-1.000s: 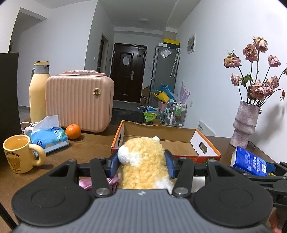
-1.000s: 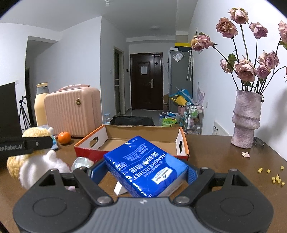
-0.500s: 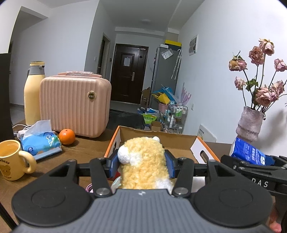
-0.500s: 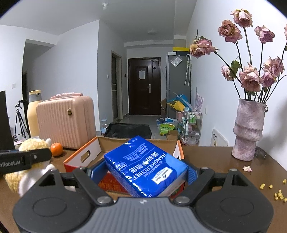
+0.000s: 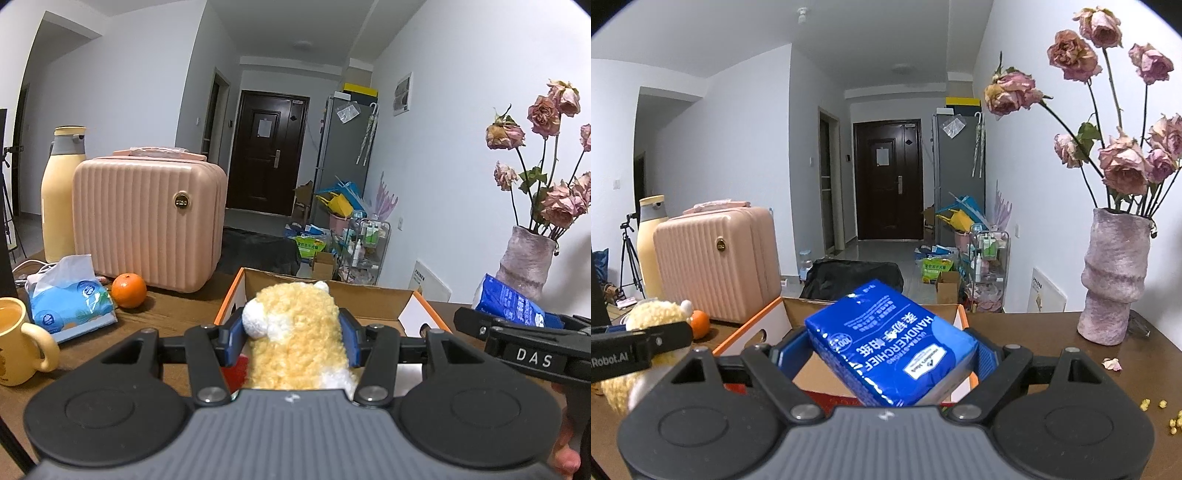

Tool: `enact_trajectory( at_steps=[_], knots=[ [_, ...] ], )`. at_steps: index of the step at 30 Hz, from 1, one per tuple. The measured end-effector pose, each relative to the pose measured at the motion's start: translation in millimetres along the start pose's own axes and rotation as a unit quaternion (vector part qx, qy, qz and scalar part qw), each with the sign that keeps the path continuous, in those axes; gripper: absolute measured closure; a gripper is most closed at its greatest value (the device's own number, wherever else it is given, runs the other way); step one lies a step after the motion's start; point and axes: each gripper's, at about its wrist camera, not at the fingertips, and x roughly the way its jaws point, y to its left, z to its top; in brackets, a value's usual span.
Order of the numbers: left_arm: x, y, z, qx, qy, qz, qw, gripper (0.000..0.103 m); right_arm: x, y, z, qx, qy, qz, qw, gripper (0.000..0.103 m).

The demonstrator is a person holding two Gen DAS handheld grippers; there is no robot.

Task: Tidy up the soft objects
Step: 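Carry the tissue pack in the right tool while the left tool carries the sheep toward the box, then lower the tissue pack into the box and open the right tool while the left releases the sheep inside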

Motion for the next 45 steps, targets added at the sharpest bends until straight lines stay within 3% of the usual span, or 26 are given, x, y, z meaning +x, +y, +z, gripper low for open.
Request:
enact_trajectory(
  at_steps=[27, 45],
  knots=[
    [87.6, -2.4, 32.6, -0.006, -0.006, 0.018, 0.9998, 0.051, 87.9, -12.9, 19.8, -0.008, 0.032, -0.002, 0.999, 0.017],
    [140.4, -3.3, 41.8, -0.015, 0.008, 0.042, 0.9990, 0.051, 143.6, -24.1, 5.1, -0.001, 0.086, -0.004, 0.996, 0.017]
  ],
)
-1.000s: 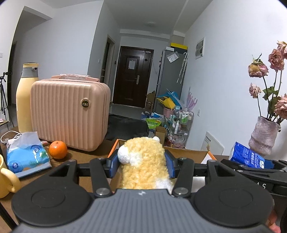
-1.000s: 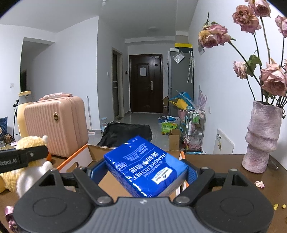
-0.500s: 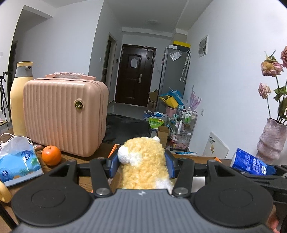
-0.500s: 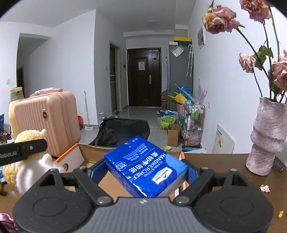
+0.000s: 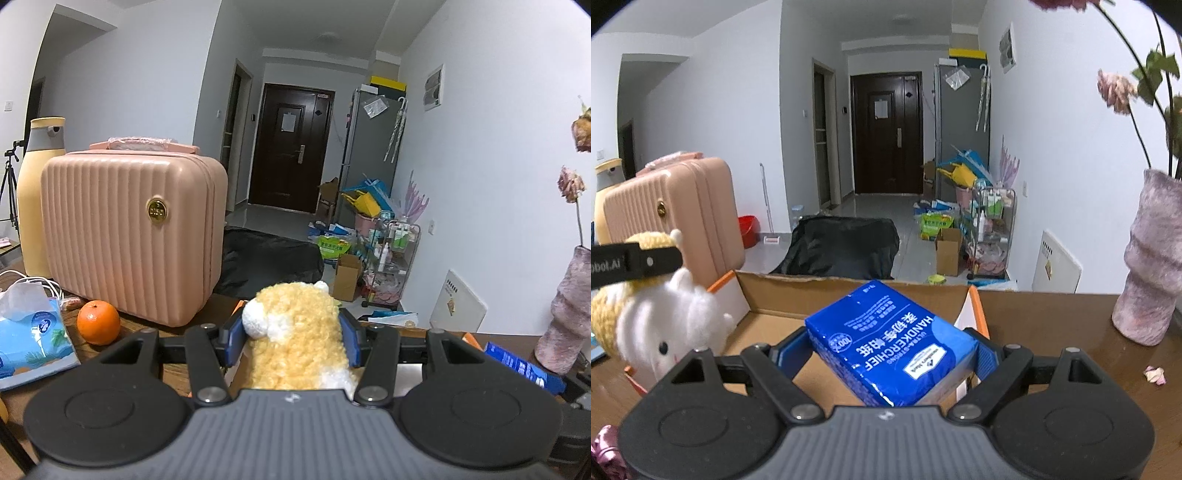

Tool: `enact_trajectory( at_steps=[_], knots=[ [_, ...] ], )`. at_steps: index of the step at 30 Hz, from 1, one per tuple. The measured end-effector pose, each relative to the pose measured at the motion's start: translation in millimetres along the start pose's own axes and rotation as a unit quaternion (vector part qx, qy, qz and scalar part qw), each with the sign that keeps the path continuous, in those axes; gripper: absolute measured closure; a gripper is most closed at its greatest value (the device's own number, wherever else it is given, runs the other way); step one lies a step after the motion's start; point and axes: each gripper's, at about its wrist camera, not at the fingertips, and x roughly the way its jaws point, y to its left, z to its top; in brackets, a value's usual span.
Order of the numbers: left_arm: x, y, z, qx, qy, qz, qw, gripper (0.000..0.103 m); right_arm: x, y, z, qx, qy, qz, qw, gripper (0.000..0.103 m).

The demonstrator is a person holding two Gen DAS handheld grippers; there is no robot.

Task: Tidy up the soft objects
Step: 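Lower the tissue pack into the box and open the right tool while the left releases the sheep inside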

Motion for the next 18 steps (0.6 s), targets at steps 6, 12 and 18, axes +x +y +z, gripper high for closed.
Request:
enact_trajectory(
  at_steps=[6, 12, 18],
  knots=[
    [16.7, -4.0, -6.0, 0.006, 0.012, 0.018, 0.9998, 0.051, 13.5, -0.8, -8.3, 0.005, 0.001, 0.008, 1.000, 0.017],
    [31.8, -1.6, -10.9, 0.014, 0.023, 0.033, 0.9991, 0.051, 19.3, 3.6, -14.1, -0.010, -0.004, 0.014, 1.000, 0.017],
    [38.1, -0.7, -13.5, 0.026, 0.034, 0.043, 0.9982, 0.027, 21.1, 2.5, -16.6, -0.009, -0.005, 0.006, 1.000, 0.007]
  ],
)
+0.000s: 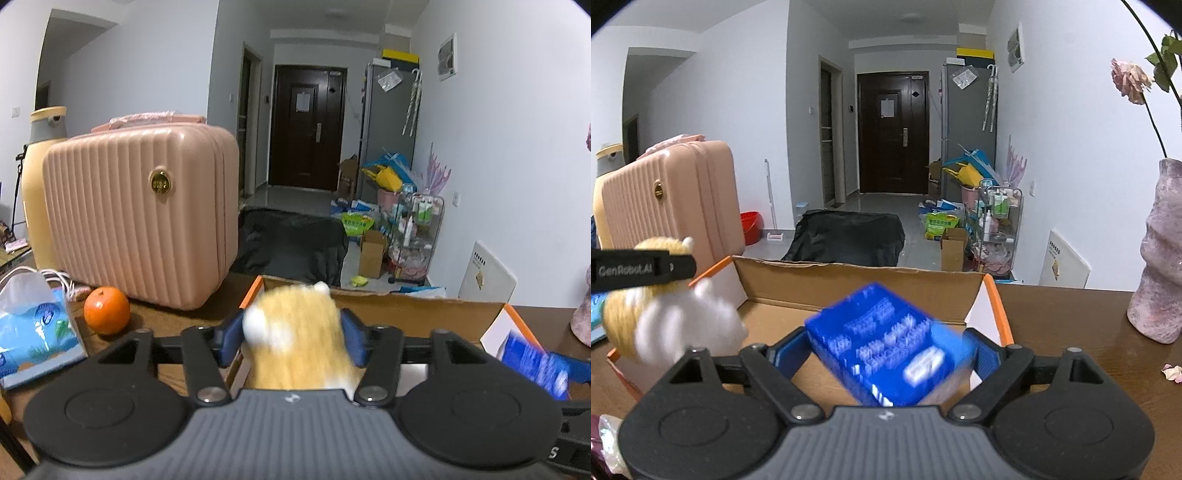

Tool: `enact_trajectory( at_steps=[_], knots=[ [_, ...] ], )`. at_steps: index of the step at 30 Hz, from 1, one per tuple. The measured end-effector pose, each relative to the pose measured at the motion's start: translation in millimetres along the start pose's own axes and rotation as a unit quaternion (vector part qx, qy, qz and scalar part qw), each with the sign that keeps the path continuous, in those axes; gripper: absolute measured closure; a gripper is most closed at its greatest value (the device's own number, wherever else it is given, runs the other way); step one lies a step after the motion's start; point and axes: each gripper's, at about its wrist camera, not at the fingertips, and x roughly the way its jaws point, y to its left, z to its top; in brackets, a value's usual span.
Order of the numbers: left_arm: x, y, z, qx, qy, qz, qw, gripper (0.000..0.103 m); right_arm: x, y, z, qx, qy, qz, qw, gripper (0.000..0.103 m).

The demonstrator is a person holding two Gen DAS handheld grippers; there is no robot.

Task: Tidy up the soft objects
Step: 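Lower the tissue pack into the box and open the right tool while the left releases the sheep inside, then lift both open tools up out of the cardboard box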

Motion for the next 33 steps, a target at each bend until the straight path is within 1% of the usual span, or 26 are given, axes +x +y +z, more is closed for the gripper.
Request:
enact_trajectory(
  at_steps=[1, 2, 3, 6, 9, 24, 33],
  knots=[
    [0.1, 0.7, -0.4, -0.003, 0.003, 0.001, 1.0000, 0.019, -0.4, -1.0, 0.7, 0.004, -0.001, -0.001, 1.000, 0.004],
    [-0.7, 1.4, -1.0, -0.005, 0.002, 0.000, 1.0000, 0.005, -0.6, -2.1, 1.0, 0.006, -0.002, -0.001, 1.000, 0.000],
    [-2.6, 1.7, -1.3, -0.006, -0.002, 0.003, 1.0000, 0.003, -1.6, -3.7, 1.6, 0.011, -0.004, -0.002, 1.000, 0.000],
    [-8.1, 1.1, -1.4, 0.000, -0.019, 0.017, 0.9997, 0.002, -2.8, -6.5, 2.9, 0.016, -0.005, -0.006, 1.000, 0.000],
    [-9.7, 1.0, -1.1, 0.000, -0.016, 0.011, 0.9998, 0.002, -2.2, -7.2, 2.9, 0.018, -0.003, -0.010, 1.000, 0.000],
    [-12.8, -0.9, -0.5, 0.003, -0.010, 0.009, 0.9999, 0.000, -4.7, -6.4, 5.5, 0.016, 0.001, -0.020, 1.000, 0.000],
    [-28.3, 1.7, 0.9, 0.000, -0.020, 0.000, 0.9998, 0.000, -22.7, -7.0, 10.2, 0.014, -0.014, -0.025, 0.999, 0.000]
  ],
)
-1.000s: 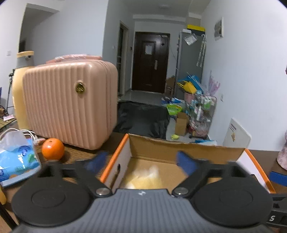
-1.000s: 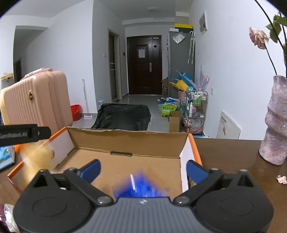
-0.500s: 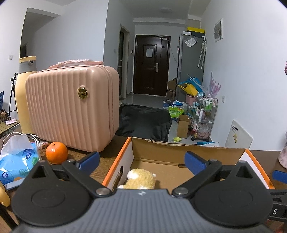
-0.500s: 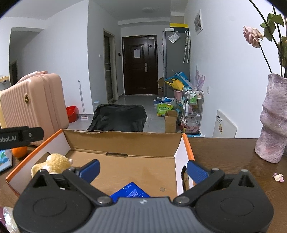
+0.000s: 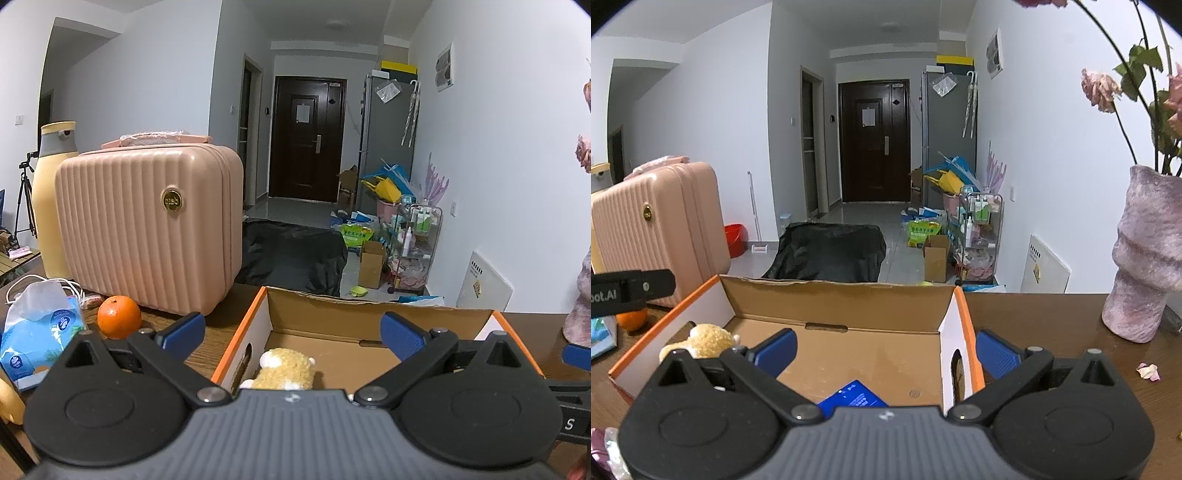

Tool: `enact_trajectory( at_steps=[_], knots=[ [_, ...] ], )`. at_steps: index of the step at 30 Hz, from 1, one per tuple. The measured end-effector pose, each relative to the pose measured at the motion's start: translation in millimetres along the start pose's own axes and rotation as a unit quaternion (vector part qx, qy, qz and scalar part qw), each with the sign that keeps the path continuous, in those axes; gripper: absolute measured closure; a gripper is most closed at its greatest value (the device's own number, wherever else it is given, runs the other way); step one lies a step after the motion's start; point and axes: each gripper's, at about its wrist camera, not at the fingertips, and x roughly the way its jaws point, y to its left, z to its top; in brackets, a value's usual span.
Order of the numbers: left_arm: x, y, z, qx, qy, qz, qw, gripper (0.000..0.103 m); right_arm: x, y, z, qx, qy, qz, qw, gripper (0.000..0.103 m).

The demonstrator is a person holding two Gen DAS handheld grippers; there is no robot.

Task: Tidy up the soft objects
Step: 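Lift both open tools up out of the cardboard box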

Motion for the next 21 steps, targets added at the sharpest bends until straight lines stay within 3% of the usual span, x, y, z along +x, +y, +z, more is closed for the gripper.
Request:
enact_trajectory(
  at_steps=[21],
  knots=[
    [-55.1, 14.7, -7.5, -0.006, -0.011, -0.018, 0.9998, 0.000, -69.3, 0.1, -13.5, -0.001, -0.020, -0.003, 1.000, 0.000]
  ],
)
